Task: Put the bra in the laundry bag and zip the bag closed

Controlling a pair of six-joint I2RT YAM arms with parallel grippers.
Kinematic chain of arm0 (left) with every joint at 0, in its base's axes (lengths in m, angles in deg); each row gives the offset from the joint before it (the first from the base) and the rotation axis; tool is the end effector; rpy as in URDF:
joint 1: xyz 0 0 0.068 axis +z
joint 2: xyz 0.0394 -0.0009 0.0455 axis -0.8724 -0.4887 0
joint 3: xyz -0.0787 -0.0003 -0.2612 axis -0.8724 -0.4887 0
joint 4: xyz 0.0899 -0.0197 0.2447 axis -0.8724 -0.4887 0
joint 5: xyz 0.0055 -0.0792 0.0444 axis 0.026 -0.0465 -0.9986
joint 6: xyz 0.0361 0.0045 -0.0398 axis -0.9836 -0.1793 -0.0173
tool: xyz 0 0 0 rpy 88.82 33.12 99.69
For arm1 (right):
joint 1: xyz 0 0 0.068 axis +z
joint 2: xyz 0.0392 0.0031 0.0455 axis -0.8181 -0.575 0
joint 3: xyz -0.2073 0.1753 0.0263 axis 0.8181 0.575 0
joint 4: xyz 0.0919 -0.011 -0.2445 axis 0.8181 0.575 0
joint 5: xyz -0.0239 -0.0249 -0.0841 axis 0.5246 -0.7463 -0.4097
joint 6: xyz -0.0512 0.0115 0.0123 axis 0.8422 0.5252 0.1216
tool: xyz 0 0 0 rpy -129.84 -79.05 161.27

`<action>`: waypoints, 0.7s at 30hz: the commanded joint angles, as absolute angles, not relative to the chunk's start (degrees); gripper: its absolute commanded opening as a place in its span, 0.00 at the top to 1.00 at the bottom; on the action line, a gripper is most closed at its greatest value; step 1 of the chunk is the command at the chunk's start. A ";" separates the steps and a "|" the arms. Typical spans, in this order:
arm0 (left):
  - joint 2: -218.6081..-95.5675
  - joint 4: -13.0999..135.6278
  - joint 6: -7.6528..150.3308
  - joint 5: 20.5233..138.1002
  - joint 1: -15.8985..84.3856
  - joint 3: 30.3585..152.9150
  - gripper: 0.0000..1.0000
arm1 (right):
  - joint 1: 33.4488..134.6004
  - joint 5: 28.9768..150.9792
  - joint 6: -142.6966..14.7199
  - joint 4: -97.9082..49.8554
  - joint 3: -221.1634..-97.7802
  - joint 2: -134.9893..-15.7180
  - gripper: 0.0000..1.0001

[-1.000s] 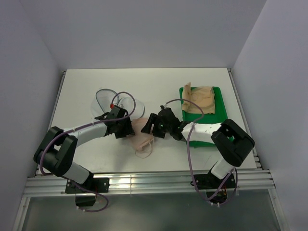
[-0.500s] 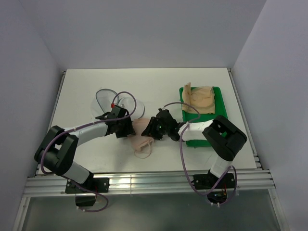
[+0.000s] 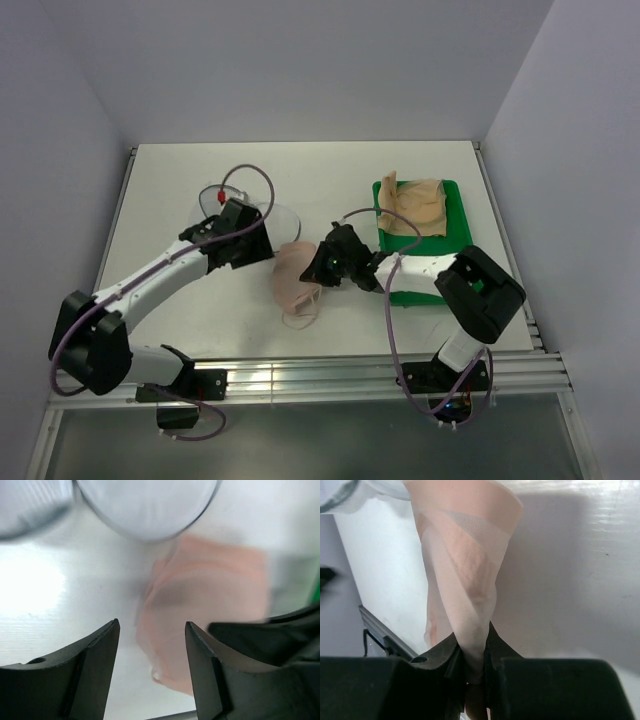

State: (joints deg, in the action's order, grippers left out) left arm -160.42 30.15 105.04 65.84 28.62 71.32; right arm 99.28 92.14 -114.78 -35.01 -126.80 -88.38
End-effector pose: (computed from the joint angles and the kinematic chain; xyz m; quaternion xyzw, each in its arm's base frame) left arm 0.2351 -0.1438 0.2245 -0.1226 0.9472 -0.1493 0.2558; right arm 0.2258 0.2295 0.1524 0.0690 0.9038 0.3714 0.2010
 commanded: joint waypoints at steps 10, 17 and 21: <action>-162.27 11.70 102.30 40.03 41.65 93.73 0.33 | 98.23 89.98 -108.86 -23.23 -137.36 -78.82 0.92; -173.07 11.09 98.08 36.69 45.89 103.13 0.34 | 96.38 91.30 -107.45 -19.97 -143.33 -78.65 0.92; -176.25 12.40 97.20 38.79 46.85 105.60 0.34 | 95.86 91.92 -107.01 -18.91 -145.45 -79.17 0.93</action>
State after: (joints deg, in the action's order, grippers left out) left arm -175.46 12.16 99.40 39.76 46.24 101.86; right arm 96.46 91.05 -108.53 -19.87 -141.57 -80.57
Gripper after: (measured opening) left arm 0.657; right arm 0.194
